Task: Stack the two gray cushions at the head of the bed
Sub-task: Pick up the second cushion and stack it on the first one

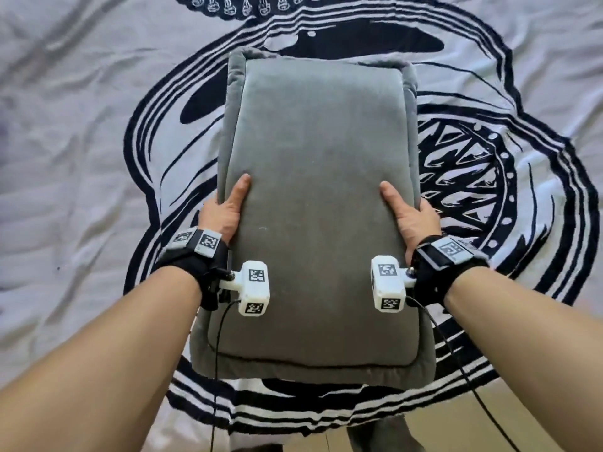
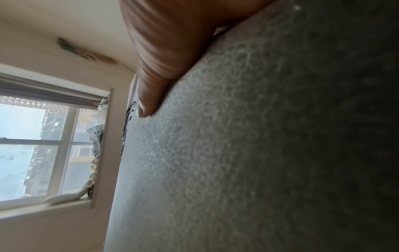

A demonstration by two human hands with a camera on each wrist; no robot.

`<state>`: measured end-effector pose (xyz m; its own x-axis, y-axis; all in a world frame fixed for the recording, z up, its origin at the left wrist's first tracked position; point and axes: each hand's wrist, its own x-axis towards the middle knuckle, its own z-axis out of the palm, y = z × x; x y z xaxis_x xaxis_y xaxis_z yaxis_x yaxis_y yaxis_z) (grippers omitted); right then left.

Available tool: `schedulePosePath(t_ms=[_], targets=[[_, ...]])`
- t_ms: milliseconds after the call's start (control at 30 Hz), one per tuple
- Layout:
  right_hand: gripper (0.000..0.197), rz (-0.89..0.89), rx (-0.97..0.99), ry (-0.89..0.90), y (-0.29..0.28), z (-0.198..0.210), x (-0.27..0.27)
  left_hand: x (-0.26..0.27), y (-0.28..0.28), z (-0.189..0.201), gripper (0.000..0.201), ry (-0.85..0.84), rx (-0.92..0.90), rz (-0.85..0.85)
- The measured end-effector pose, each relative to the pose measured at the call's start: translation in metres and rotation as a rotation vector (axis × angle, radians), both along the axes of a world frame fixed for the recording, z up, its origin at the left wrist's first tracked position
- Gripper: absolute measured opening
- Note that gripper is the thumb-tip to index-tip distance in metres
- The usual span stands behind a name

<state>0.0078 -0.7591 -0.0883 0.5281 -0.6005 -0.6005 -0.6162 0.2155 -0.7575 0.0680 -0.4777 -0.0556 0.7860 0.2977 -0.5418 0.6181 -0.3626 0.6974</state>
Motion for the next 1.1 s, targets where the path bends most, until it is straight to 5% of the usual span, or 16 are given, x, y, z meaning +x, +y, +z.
schedulePosePath(t_ms=[100, 200, 433, 700, 833, 1000, 1100], targets=[[0.116, 0.063, -0.043, -0.031, 0.034, 0.028, 0.005, -0.007, 0.038, 0.029, 0.067, -0.031, 0.011, 0.032], [0.087, 0.137, -0.011, -0.068, 0.082, 0.075, 0.002, -0.018, 0.092, 0.079, 0.072, -0.034, 0.065, 0.092], [0.062, 0.234, 0.017, -0.080, 0.202, 0.205, -0.007, -0.057, 0.210, 0.213, 0.059, -0.140, -0.010, 0.207], [0.098, 0.333, -0.023, -0.160, 0.300, 0.302, -0.008, -0.100, 0.307, 0.313, 0.074, -0.249, 0.023, 0.339], [0.086, 0.433, 0.048, -0.202, 0.333, 0.324, -0.020, -0.142, 0.340, 0.330, 0.083, -0.259, -0.012, 0.438], [0.063, 0.580, 0.069, -0.240, 0.371, 0.348, -0.043, -0.197, 0.370, 0.360, 0.068, -0.297, 0.018, 0.564], [0.084, 0.604, 0.100, -0.256, 0.394, 0.351, -0.053, -0.223, 0.383, 0.375, 0.074, -0.294, 0.065, 0.606]])
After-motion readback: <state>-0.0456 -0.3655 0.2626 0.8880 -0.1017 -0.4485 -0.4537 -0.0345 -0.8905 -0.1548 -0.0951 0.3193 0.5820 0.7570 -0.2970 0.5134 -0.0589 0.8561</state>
